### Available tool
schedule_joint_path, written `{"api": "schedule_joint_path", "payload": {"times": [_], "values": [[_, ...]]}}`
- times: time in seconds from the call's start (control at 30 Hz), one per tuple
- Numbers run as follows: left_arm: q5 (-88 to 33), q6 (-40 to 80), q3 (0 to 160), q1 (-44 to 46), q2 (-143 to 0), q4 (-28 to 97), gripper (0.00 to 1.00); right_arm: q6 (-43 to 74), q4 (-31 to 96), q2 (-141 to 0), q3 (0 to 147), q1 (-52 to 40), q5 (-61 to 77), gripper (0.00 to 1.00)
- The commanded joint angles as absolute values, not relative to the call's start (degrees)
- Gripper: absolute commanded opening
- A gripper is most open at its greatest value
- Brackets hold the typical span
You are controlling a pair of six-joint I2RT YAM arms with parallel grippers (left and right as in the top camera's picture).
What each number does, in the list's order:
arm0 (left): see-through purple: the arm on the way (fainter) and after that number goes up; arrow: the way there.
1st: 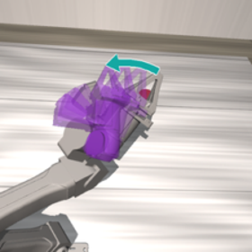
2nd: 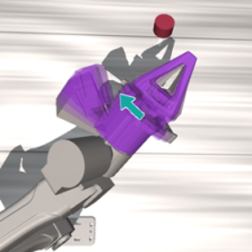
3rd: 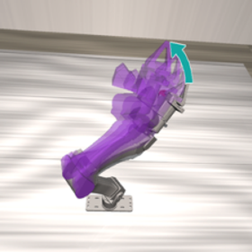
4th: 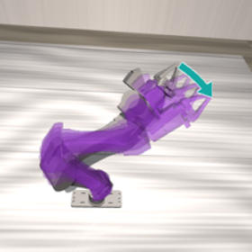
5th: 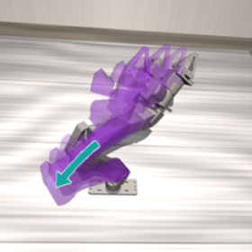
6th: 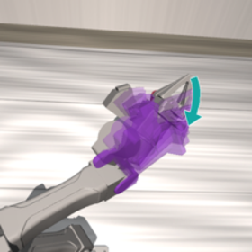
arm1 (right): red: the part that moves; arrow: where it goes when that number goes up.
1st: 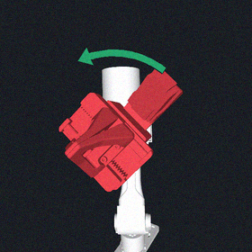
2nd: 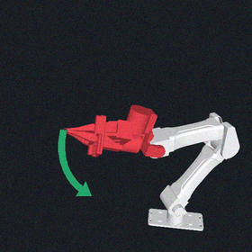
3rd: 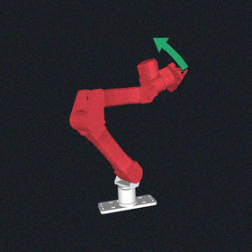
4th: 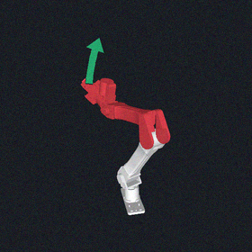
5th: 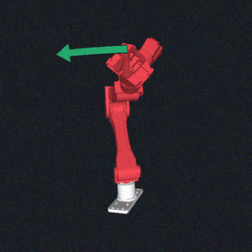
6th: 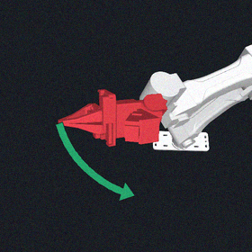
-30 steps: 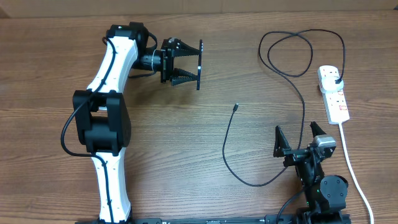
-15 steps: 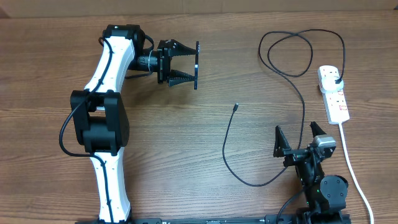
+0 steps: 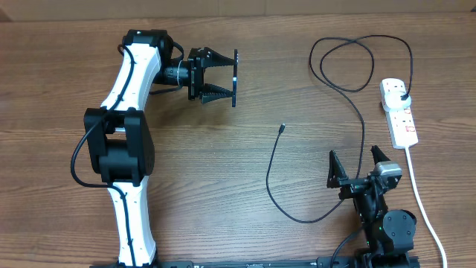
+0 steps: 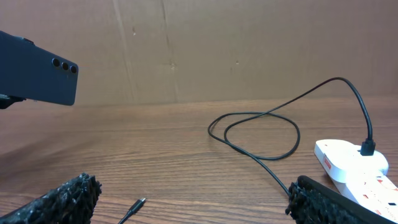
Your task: Plug charger to phone and switch on socket
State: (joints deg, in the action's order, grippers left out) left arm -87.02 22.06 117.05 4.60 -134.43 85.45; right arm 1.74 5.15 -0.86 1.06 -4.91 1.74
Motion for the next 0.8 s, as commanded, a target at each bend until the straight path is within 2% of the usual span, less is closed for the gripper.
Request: {"api": "schedule_joint_path", "payload": {"times": [0.0, 0.77], "values": [[-90.65, 20.97, 118.72, 4.40, -134.56, 86.06, 0.63, 2.07, 4.78, -0.56, 0.47, -4.80, 2.00, 1.00], [-90.65, 20.75, 118.72, 4.40, -134.56, 87.02, 0.63, 2.07, 4.78, -0.56, 0.47, -4.80, 2.00, 1.00]]}}
